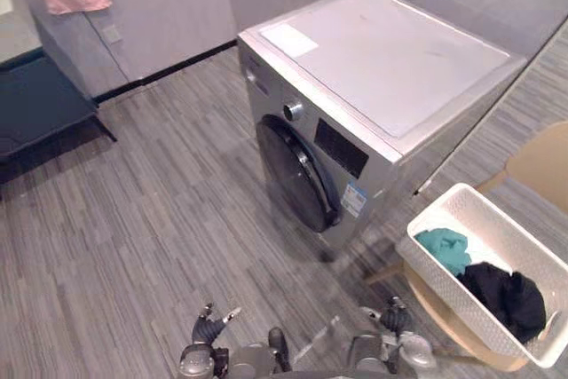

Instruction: Pick up the laundry basket with both hands and put the clothes into the washing machine.

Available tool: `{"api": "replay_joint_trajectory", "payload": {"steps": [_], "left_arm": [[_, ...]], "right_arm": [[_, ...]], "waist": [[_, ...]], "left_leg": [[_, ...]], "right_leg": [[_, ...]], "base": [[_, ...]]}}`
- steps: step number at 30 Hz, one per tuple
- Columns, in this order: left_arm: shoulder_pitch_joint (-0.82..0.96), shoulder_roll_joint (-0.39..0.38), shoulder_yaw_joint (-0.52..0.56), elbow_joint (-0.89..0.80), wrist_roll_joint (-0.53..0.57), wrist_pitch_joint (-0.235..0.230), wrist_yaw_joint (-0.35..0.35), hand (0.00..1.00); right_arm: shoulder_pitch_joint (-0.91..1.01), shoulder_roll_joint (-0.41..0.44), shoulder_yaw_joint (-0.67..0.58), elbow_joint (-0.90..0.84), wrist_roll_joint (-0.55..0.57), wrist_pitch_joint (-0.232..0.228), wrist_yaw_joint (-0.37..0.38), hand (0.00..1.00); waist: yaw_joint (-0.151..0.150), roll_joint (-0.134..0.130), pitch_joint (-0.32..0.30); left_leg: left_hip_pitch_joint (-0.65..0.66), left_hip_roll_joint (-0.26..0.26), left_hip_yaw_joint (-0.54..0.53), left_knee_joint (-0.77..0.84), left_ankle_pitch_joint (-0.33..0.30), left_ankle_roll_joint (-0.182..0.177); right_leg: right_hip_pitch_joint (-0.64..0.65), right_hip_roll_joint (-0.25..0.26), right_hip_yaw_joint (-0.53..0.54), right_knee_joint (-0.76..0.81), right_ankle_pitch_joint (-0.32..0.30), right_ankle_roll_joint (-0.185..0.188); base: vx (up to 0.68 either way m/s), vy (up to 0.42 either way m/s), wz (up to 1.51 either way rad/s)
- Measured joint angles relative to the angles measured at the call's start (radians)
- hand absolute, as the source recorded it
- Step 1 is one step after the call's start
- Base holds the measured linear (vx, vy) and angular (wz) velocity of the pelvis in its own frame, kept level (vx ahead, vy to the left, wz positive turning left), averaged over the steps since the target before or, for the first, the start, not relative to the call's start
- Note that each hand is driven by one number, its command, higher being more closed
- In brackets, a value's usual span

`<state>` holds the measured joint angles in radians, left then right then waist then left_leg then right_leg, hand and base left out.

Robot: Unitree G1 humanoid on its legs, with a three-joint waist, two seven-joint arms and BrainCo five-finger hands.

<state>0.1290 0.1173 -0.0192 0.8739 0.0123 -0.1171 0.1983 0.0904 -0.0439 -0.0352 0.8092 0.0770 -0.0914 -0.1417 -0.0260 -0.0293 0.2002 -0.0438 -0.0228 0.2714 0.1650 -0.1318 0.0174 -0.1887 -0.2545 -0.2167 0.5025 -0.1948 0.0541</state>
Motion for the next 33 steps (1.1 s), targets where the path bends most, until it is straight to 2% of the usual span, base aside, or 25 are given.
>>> {"api": "replay_joint_trajectory", "payload": {"steps": [2,3,6,9,12,16,19,21,24,28,33], "left_arm": [[0.0,0.004,-0.001,0.001,0.003,0.0,0.0,0.0],[-0.007,0.002,-0.022,0.002,0.009,-0.001,-0.001,0.0],[-0.021,-0.027,-0.03,0.002,0.026,-0.002,-0.002,0.0],[-0.019,-0.026,-0.031,0.002,0.039,-0.002,-0.004,0.0],[-0.022,-0.025,-0.058,0.0,0.04,-0.005,-0.005,0.0],[-0.03,-0.033,-0.072,0.0,0.04,-0.013,-0.006,0.0],[-0.033,-0.03,-0.076,-0.019,0.04,-0.023,-0.004,0.0],[-0.041,-0.029,-0.077,-0.044,0.04,-0.026,-0.003,0.0],[-0.063,-0.032,-0.078,-0.048,0.038,-0.029,-0.003,0.0],[-0.078,-0.032,-0.077,-0.098,0.027,-0.048,0.003,0.0],[-0.079,-0.034,-0.076,-0.109,-0.003,-0.048,0.021,0.0]], "right_arm": [[-0.027,-0.007,0.008,-0.01,-0.003,0.001,0.009,0.0],[-0.037,-0.011,0.015,-0.043,-0.009,0.001,0.008,0.0],[-0.048,-0.044,0.056,-0.112,-0.008,0.0,0.017,0.0],[-0.082,-0.042,0.094,-0.154,-0.007,-0.014,0.048,0.0],[-0.156,-0.046,0.132,-0.168,-0.008,-0.021,0.057,0.0],[-0.286,-0.056,0.133,-0.169,-0.009,-0.021,0.043,0.0],[-0.371,-0.083,0.122,-0.168,-0.012,-0.024,-0.008,0.0],[-0.452,-0.13,0.112,-0.165,-0.024,-0.024,-0.033,0.0],[-0.616,-0.192,0.123,-0.151,-0.052,-0.026,-0.054,0.0],[-0.795,-0.261,0.086,-0.064,-0.053,-0.026,-0.103,0.0],[-0.889,-0.31,0.068,-0.038,-0.023,-0.037,-0.132,0.0]], "waist": [[-0.006,-0.001,-0.013],[-0.015,0.022,-0.01],[-0.01,0.049,-0.003],[0.006,0.05,-0.003],[0.017,0.052,-0.004],[0.031,0.078,0.013],[0.041,0.089,0.036],[0.043,0.103,0.081],[0.057,0.147,0.122],[0.1,0.193,0.178],[0.098,0.199,0.205]], "left_leg": [[-0.029,0.001,-0.037,0.018,-0.001,-0.002],[-0.053,0.008,-0.069,0.017,0.001,-0.009],[-0.084,0.014,-0.129,0.016,0.017,-0.018],[-0.074,0.022,-0.17,0.008,0.028,-0.025],[-0.059,0.024,-0.192,-0.017,0.049,-0.057],[-0.076,0.022,-0.206,-0.029,0.062,-0.056],[-0.121,0.013,-0.215,-0.028,0.109,-0.065],[-0.137,0.015,-0.215,-0.023,0.124,-0.069],[-0.189,0.022,-0.215,-0.016,0.129,-0.069],[-0.259,0.022,-0.229,-0.024,0.17,-0.066],[-0.323,0.008,-0.268,-0.065,0.218,-0.059]], "right_leg": [[0.017,0.047,0.041,-0.077,-0.011,0.014],[0.022,0.065,0.015,-0.122,-0.005,0.016],[0.043,0.073,-0.058,-0.164,0.008,0.019],[0.079,0.08,-0.095,-0.178,0.009,0.019],[0.107,0.085,-0.123,-0.197,0.009,0.019],[0.112,0.086,-0.155,-0.22,0.01,0.018],[0.081,0.076,-0.168,-0.219,0.028,0.008],[0.073,0.078,-0.17,-0.219,0.038,-0.006],[0.016,0.081,-0.168,-0.204,0.038,-0.006],[-0.063,0.077,-0.17,-0.17,0.037,-0.008],[-0.159,0.055,-0.19,-0.098,0.024,-0.027]], "base": [[0.08,-0.057,0.39],[0.13,-0.063,0.6],[0.14,-0.076,0.64],[0.15,-0.093,0.46],[0.13,-0.098,0.35],[0.06,-0.045,0.21],[0.01,-0.024,0.25],[-0.05,-0.023,0.14],[-0.08,-0.019,-0.01],[-0.15,-0.027,0.12],[-0.16,0.004,0.23]]}}
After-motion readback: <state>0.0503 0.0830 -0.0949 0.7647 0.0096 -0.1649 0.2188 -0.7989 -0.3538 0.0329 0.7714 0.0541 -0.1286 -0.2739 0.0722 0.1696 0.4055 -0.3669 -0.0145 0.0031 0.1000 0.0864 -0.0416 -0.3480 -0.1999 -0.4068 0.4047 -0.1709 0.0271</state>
